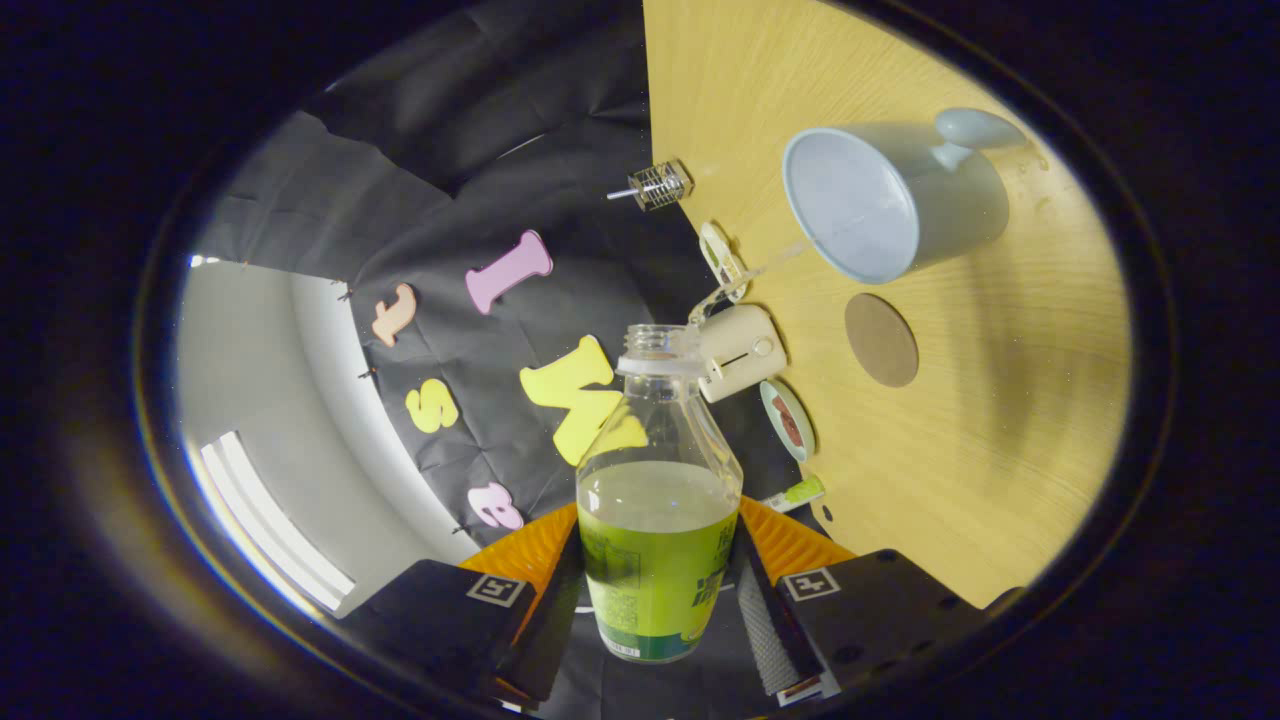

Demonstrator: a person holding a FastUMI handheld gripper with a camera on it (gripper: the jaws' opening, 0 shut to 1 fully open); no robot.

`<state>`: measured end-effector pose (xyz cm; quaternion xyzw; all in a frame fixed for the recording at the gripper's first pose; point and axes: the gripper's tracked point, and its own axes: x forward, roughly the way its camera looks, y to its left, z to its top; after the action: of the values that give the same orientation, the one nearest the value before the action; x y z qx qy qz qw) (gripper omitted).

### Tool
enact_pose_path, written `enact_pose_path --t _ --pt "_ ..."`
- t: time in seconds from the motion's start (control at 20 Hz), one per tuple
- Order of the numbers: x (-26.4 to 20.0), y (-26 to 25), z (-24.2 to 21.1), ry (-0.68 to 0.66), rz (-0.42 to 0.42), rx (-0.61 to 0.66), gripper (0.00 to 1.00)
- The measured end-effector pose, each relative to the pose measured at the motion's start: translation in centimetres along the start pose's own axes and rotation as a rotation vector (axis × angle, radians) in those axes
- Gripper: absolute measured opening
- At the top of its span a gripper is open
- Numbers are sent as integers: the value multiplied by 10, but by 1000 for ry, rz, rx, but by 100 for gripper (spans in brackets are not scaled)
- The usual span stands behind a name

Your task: Take the bottle from table, then pour the juice into the cup, finally place the bottle on the coaster

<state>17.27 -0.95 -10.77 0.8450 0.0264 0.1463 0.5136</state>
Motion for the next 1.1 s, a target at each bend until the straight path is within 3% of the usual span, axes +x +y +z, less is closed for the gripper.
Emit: enact_pose_path --t 0.7,1.1 --pt "1 32 9 -28 81 195 78" --pt "4 43 7 -28 71 253 78"
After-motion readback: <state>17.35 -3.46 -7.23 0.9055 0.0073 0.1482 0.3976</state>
